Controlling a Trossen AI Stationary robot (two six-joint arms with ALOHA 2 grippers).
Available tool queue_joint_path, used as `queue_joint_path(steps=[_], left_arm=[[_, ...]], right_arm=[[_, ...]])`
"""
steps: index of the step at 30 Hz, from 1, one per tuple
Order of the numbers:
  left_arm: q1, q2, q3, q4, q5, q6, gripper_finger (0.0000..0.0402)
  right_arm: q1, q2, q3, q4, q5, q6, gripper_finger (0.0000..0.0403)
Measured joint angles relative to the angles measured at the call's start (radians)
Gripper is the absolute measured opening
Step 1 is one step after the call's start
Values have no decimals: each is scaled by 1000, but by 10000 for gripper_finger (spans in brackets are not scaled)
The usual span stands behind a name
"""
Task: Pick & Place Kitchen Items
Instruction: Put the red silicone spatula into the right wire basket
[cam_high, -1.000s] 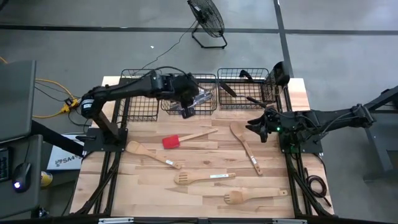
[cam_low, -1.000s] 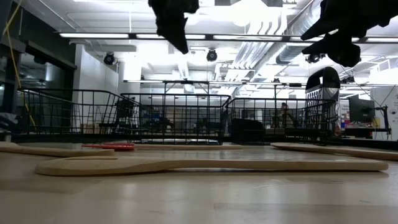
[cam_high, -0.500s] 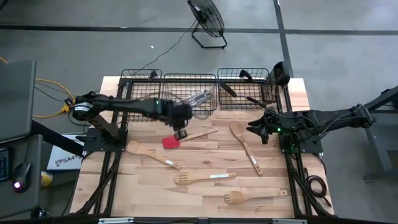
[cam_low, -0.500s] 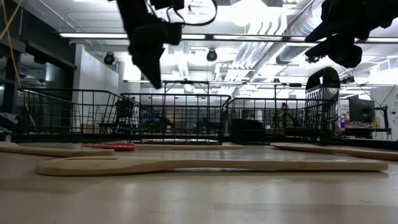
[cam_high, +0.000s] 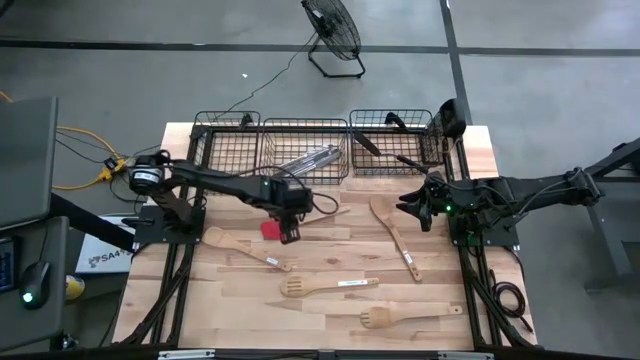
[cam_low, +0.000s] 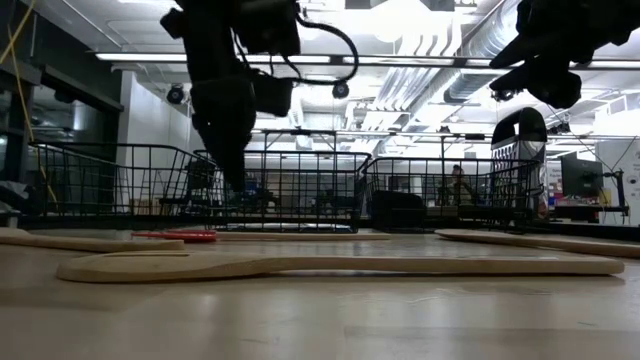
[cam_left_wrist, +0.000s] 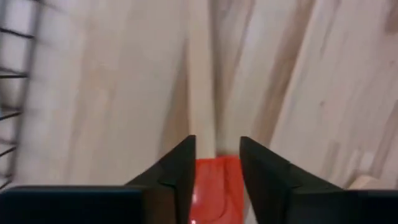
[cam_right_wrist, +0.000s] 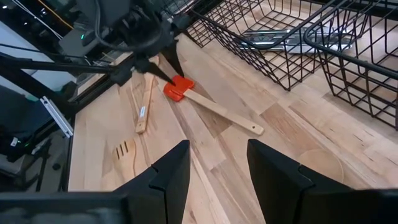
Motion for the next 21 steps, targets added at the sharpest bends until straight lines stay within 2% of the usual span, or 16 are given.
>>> queue_joint_path(steps=[4, 7, 21], left_arm=[[0, 54, 0, 25, 17, -4, 168], [2, 89, 0, 30, 17, -34, 185], [2, 187, 5, 38, -5, -86, 189]], right_arm=[[0, 0, 0, -3, 0, 0, 152], [0, 0, 0, -6, 0, -4, 152], [1, 0, 0, -8, -7, -5, 152]])
